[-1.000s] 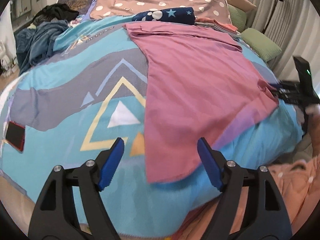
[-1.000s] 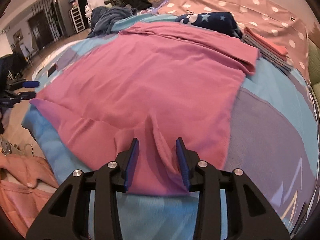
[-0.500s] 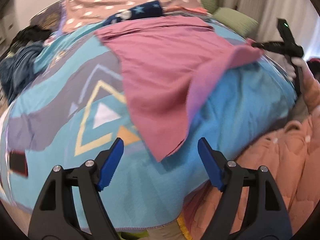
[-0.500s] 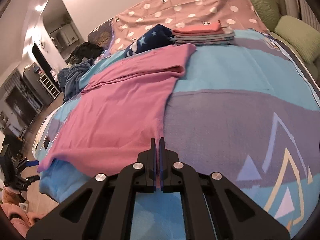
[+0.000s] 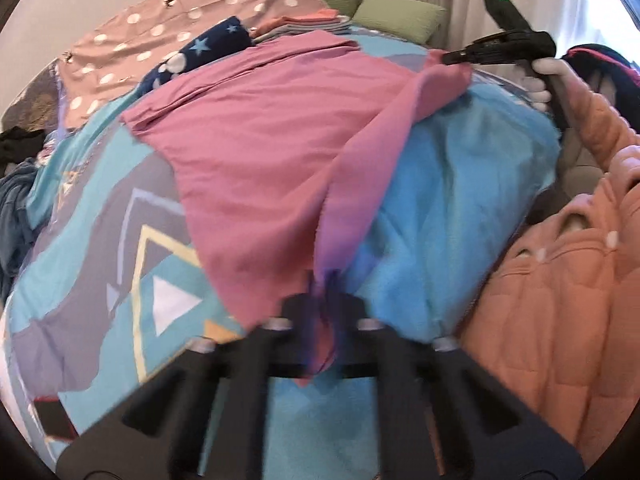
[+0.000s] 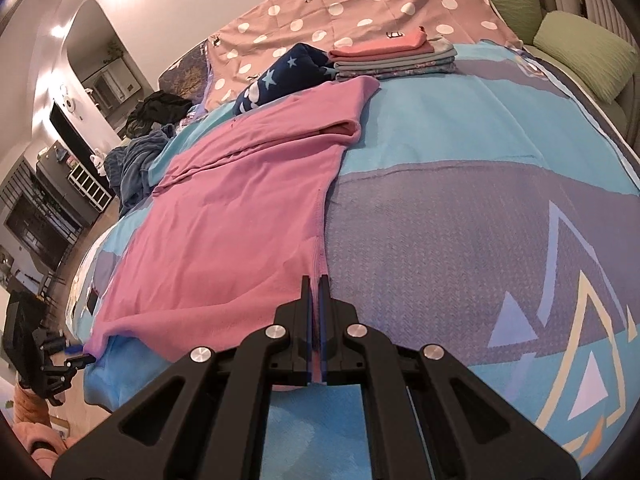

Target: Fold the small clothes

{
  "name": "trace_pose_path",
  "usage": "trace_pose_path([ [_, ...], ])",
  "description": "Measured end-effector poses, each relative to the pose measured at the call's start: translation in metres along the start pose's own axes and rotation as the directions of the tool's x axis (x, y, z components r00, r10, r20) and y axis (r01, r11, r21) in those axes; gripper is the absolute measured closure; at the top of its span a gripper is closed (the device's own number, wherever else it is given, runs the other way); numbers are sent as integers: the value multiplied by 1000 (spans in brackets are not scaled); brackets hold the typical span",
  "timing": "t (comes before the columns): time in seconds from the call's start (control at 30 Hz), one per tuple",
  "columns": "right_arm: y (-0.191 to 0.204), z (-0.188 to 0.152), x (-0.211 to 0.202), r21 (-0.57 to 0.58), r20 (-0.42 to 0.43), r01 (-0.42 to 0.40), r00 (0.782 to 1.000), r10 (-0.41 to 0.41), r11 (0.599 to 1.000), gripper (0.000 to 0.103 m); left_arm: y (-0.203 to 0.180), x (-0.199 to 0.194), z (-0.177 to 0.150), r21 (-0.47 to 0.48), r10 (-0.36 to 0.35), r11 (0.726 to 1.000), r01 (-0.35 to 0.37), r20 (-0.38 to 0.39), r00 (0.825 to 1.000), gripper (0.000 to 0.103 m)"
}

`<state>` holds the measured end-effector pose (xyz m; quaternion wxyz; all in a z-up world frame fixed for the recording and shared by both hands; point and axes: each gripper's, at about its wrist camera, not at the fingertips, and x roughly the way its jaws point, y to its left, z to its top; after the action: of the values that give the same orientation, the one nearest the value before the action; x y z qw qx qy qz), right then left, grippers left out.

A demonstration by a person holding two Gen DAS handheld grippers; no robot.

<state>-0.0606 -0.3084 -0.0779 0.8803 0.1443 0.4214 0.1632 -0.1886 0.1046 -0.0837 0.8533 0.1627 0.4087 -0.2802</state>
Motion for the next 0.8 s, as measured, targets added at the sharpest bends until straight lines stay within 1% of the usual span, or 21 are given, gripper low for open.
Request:
trace_pose_path([
  [0.07,2,3,0,-1,5,4,1000,-4,1000,101,7,-6,8,18,26,999,-27,33,999,101],
  [0.13,4,10,-1,1,23,1,1000,-1,1000,101,21,-14,19,7,57,998,-58,74,996,101],
  [0.17,5,13,-2,3,32,0,999,0,1000,101,36,-20,31,-11,86,996,-86,116,989,101],
  [0.2,6,17,-3,6,45,-1,999,0,1000,101,46,-24,39,-29,93,996,-90,143,985,101],
  [0.27,6,23,-3,19,66,0,998,-2,1000,101,73,-29,56,-83,106,992,-90,209,972,101],
  [0.33,4,27,-1,42,79,-2,997,-1,999,101,100,-24,72,-147,114,986,-79,250,961,98],
  [0.37,2,27,0,53,79,-7,997,3,999,101,115,-17,78,-190,127,979,-78,264,956,95],
  [0.43,-1,27,5,68,72,-7,997,2,998,101,135,-1,80,-262,108,964,-39,254,961,70],
  [0.5,-4,24,9,78,60,3,998,-8,997,99,146,14,76,-329,102,944,-17,243,965,59],
  [0.57,-10,21,11,97,48,3,999,-8,995,98,150,23,65,-379,66,925,28,232,970,54],
  [0.63,-15,21,11,116,41,2,999,-7,993,97,150,27,52,-411,57,911,39,219,974,41],
  [0.67,-18,21,10,129,39,-8,999,3,992,93,149,28,44,-433,53,900,44,210,976,40],
  [0.7,-21,21,9,142,39,-18,999,12,990,85,149,29,37,-447,43,893,56,207,977,39],
  [0.73,-23,20,8,150,38,-24,999,18,988,82,148,29,30,-466,25,881,76,207,978,38],
  [0.8,-24,16,6,152,33,-25,999,20,988,73,147,32,15,-511,-3,853,104,195,981,37],
])
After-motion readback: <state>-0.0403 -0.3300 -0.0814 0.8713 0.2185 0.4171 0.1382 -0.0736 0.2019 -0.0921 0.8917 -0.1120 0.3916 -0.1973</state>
